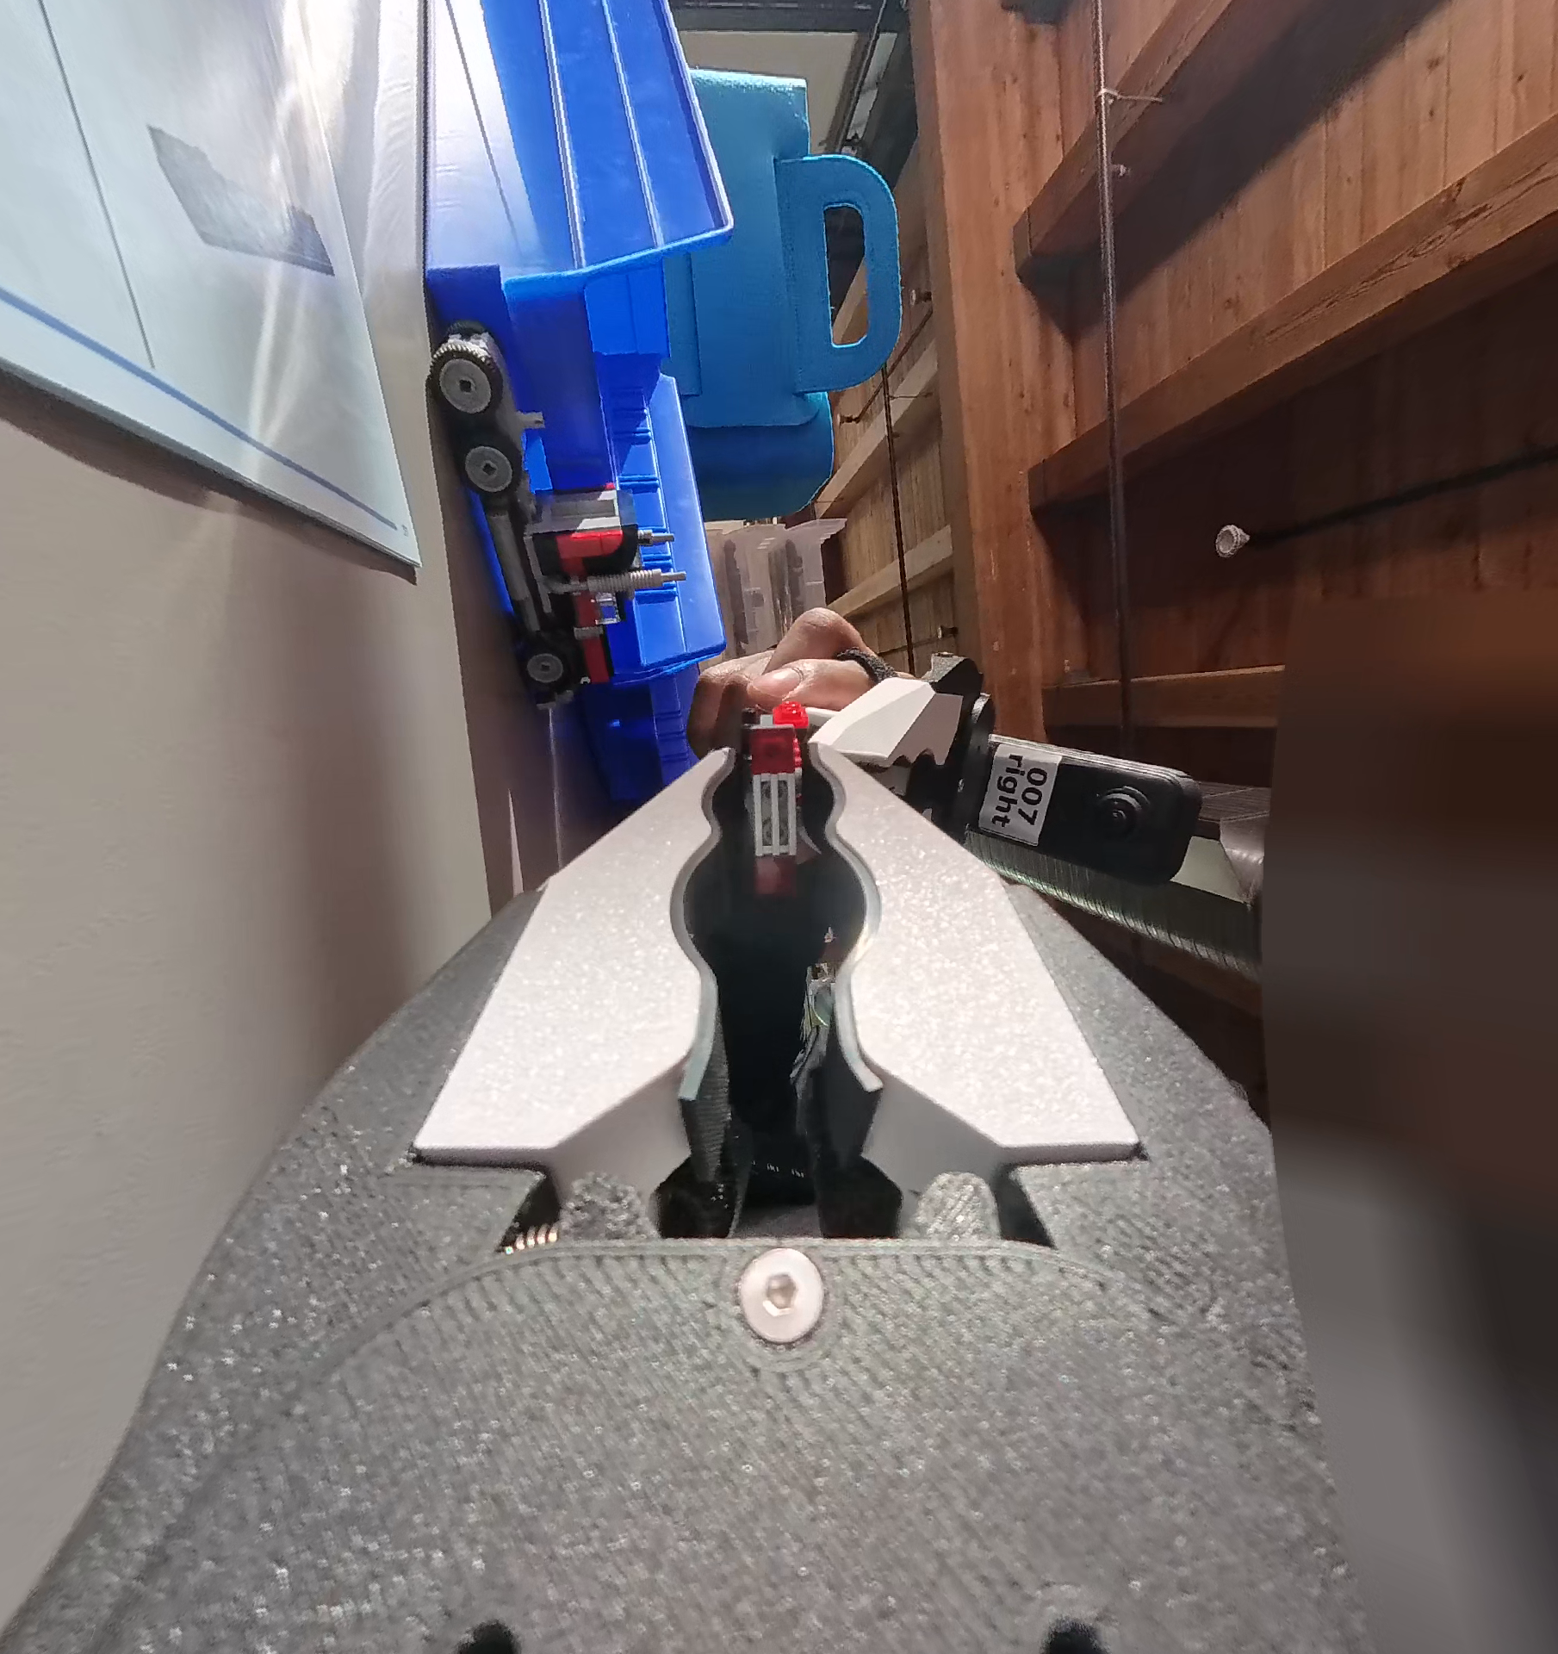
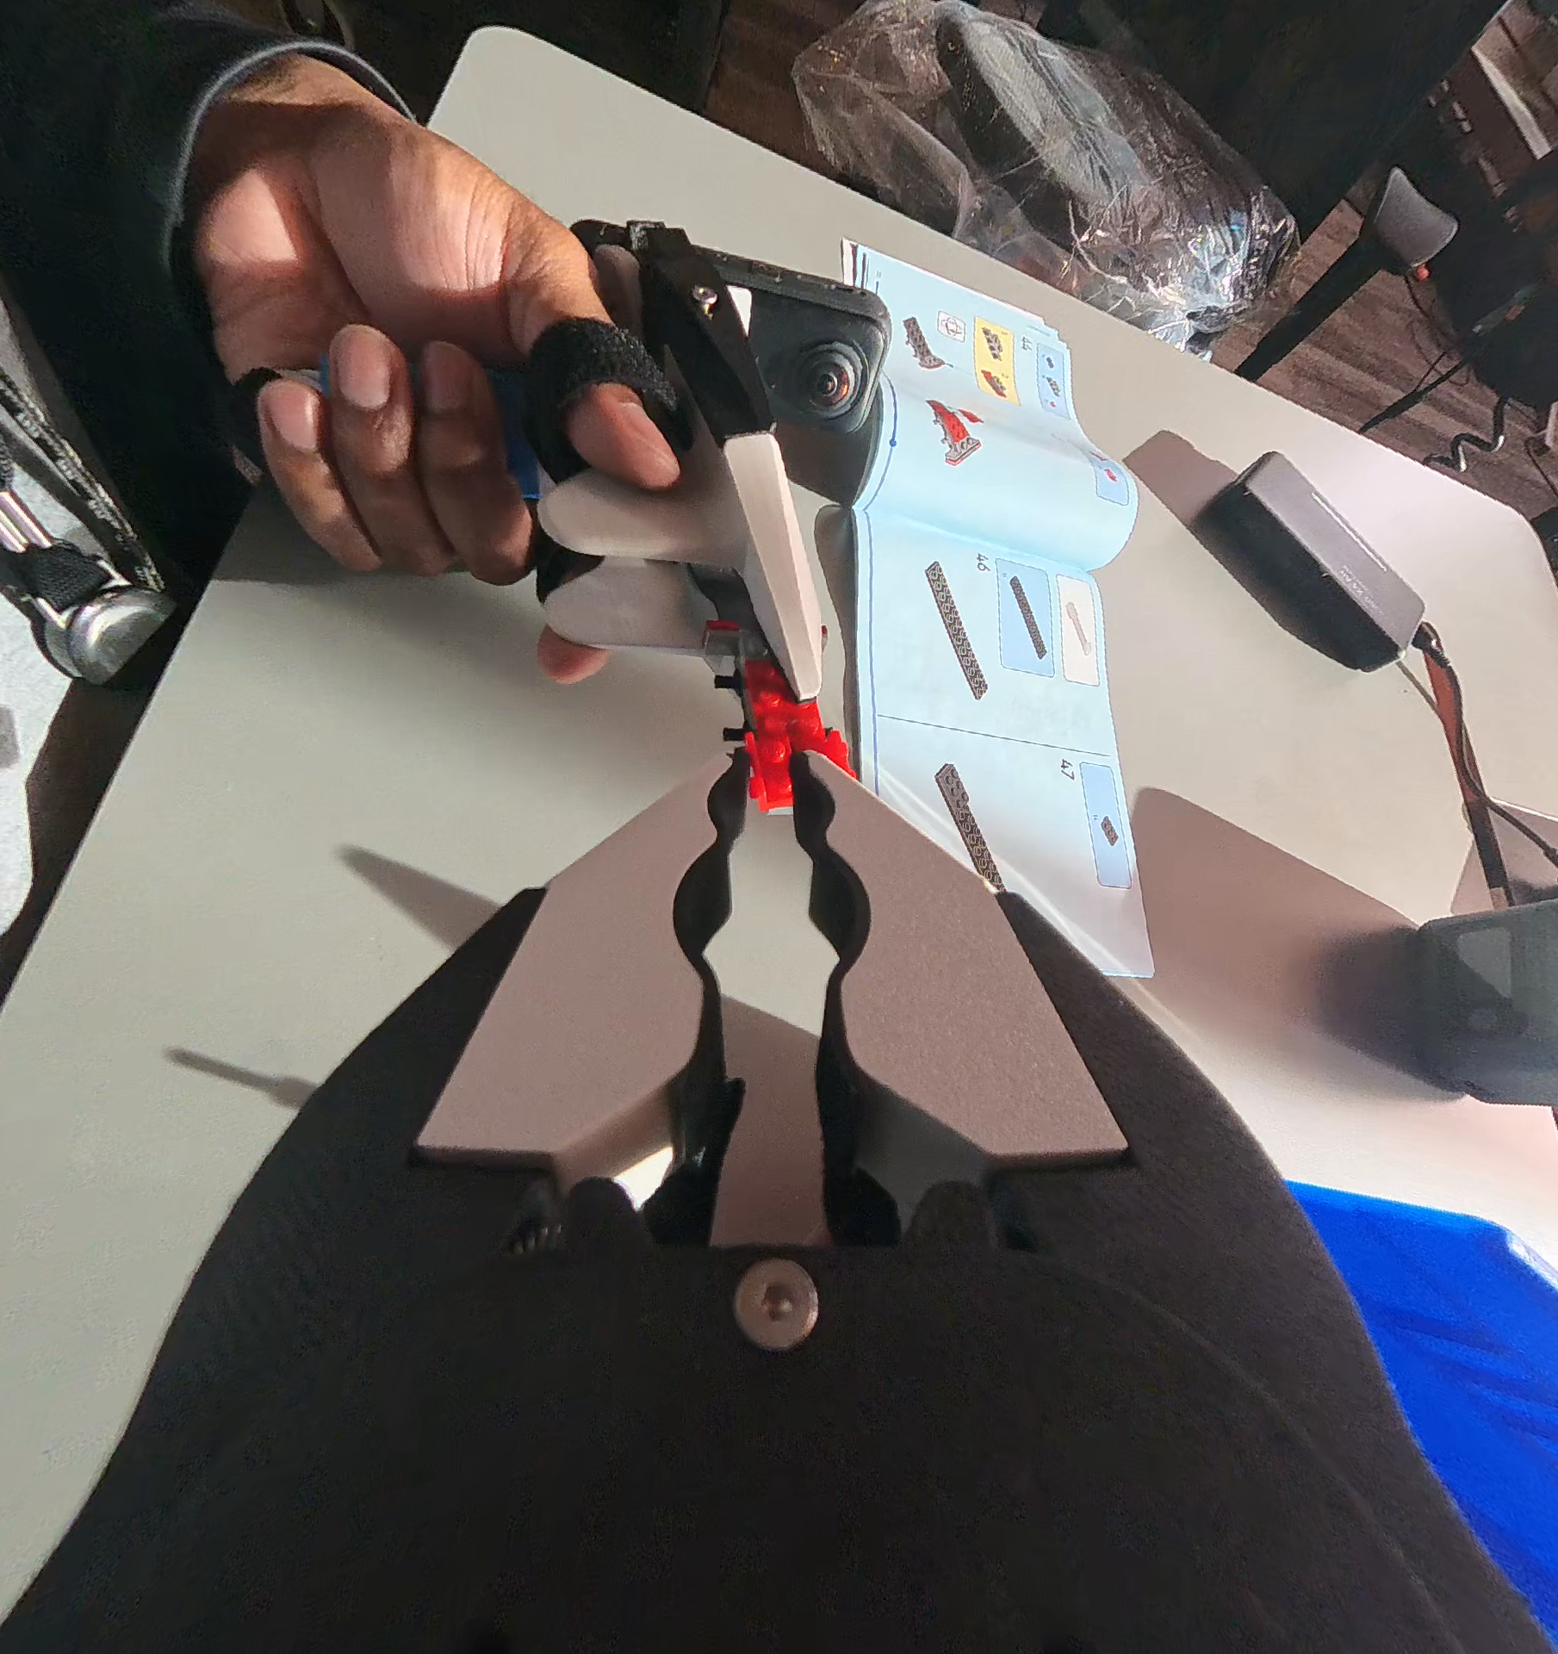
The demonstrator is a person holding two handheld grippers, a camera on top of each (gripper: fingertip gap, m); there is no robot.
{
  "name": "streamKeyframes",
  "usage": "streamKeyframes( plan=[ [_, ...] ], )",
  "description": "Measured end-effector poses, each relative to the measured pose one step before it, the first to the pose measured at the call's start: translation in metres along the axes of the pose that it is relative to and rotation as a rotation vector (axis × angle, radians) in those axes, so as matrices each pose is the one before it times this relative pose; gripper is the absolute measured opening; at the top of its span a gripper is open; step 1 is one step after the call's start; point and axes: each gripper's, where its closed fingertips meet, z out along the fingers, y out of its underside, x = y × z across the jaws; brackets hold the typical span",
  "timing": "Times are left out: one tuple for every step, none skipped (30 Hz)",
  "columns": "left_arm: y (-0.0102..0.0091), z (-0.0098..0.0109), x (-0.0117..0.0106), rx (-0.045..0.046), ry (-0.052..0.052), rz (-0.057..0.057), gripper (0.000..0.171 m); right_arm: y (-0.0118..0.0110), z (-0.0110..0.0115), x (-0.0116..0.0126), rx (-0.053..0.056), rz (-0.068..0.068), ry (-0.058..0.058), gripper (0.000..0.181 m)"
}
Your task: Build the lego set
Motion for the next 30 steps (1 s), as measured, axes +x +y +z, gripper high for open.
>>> streamKeyframes(
  plan=[
    [-0.00019,-0.00003,-0.00003,0.00092,0.0003,-0.0002,0.013,0.00002,0.00010,0.00031,0.0007,0.0003,0.0019,0.011],
    [0.00000,-0.00002,0.00002,0.00001,0.0005,-0.0007,0.013,-0.00011,0.00012,0.00029,0.0006,-0.0009,0.0031,0.011],
    [-0.00004,-0.00013,0.00005,0.00040,0.0006,-0.0006,0.013,-0.00019,0.00002,0.00047,0.0014,-0.0015,0.0035,0.011],
    [-0.00003,0.00000,0.00001,0.00026,0.0004,-0.0006,0.013,-0.00023,0.00005,0.00034,0.0019,0.0001,0.0027,0.011],
    [0.00004,-0.00002,0.00008,-0.00029,0.0002,-0.0006,0.013,-0.00018,-0.00002,0.00055,0.0021,0.0016,0.0028,0.011],
    [-0.00021,-0.00007,-0.00008,0.00164,0.0000,-0.0013,0.013,-0.00007,0.00002,0.00054,0.0018,0.0019,0.0032,0.012],
    [-0.00007,-0.00005,-0.00016,0.00110,-0.0001,-0.0020,0.013,-0.00013,-0.00005,0.00056,0.0017,0.0016,0.0029,0.012],
    [-0.00013,-0.00015,0.00003,0.00164,0.0006,-0.0027,0.013,-0.00033,0.00001,0.00057,0.0022,0.0011,0.0046,0.013],
    [-0.00011,-0.00006,0.00019,0.00195,0.0015,-0.0033,0.013,-0.00053,-0.00014,0.00066,0.0028,0.0010,0.0049,0.013],
    [0.00001,-0.00005,0.00019,0.00158,0.0024,-0.0047,0.013,-0.00060,-0.00004,0.00075,0.0030,0.0009,0.0053,0.014],
    [0.00009,0.00003,0.00018,0.00143,0.0018,-0.0046,0.013,-0.00067,-0.00022,0.00067,0.0036,0.0011,0.0050,0.015],
    [-0.00004,-0.00002,0.00026,0.00238,0.0016,-0.0041,0.013,-0.00056,-0.00001,0.00068,0.0039,0.0018,0.0050,0.015],
    [-0.00029,-0.00011,0.00052,0.00376,0.0026,-0.0039,0.013,-0.00065,-0.00011,0.00061,0.0046,0.0026,0.0043,0.016],
    [-0.00021,-0.00016,0.00064,0.00316,0.0031,-0.0046,0.013,-0.00044,-0.00007,0.00034,0.0048,0.0033,0.0027,0.016],
    [-0.00029,-0.00017,0.00045,0.00217,0.0022,-0.0039,0.013,-0.00044,-0.00003,0.00023,0.0041,0.0029,0.0022,0.016],
    [-0.00019,-0.00018,0.00052,0.00201,0.0017,-0.0013,0.013,-0.00028,0.00017,0.00002,0.0029,0.0018,0.0015,0.016],
    [-0.00027,-0.00011,0.00045,0.00204,0.0013,-0.0015,0.013,-0.00011,0.00013,0.00000,0.0010,0.0006,0.0012,0.017],
    [-0.00015,-0.00022,0.00045,0.00172,0.0018,-0.0017,0.013,-0.00008,0.00018,-0.00005,0.0005,0.0000,0.0003,0.017],
    [-0.00017,-0.00010,0.00013,0.00127,0.0011,-0.0019,0.013,-0.00009,0.00018,-0.00001,0.0006,0.0000,0.0006,0.017],
    [-0.00006,0.00000,0.00022,0.00095,0.0009,-0.0010,0.013,-0.00031,0.00003,0.00001,0.0010,-0.0002,0.0010,0.017],
    [0.00000,-0.00005,0.00008,0.00056,0.0007,-0.0009,0.013,-0.00031,-0.00004,0.00020,0.0007,-0.0007,0.0012,0.017],
    [-0.00003,-0.00004,0.00011,0.00076,0.0010,-0.0007,0.013,-0.00014,-0.00008,0.00021,0.0008,-0.0002,0.0014,0.017],
    [-0.00003,0.00004,0.00012,0.00020,0.0001,-0.0001,0.013,-0.00017,-0.00011,0.00044,0.0014,0.0010,0.0014,0.018],
    [-0.00014,-0.00004,0.00002,0.00051,0.0000,-0.0001,0.013,-0.00020,-0.00023,0.00041,0.0022,0.0013,0.0017,0.018],
    [-0.00016,-0.00008,0.00014,0.00121,0.0009,-0.0011,0.013,-0.00023,-0.00021,0.00048,0.0024,0.0011,0.0022,0.018],
    [-0.00007,-0.00004,0.00016,0.00099,0.0015,-0.0019,0.013,-0.00031,-0.00017,0.00024,0.0029,0.0016,0.0007,0.019],
    [-0.00011,0.00003,0.00019,0.00080,0.0013,-0.0016,0.013,-0.00010,-0.00011,0.00012,0.0022,0.0015,0.0008,0.019],
    [-0.00008,0.00004,0.00023,0.00056,0.0011,-0.0011,0.013,-0.00011,-0.00006,0.00008,0.0017,0.0006,0.0006,0.019],
    [0.00004,0.00005,0.00031,0.00071,0.0015,-0.0015,0.013,-0.00019,-0.00004,0.00007,0.0019,0.0004,0.0011,0.020],
    [-0.00013,0.00001,0.00014,0.00090,0.0015,-0.0018,0.013,-0.00004,0.00005,-0.00008,0.0017,0.0001,0.0010,0.020]
  ],
)
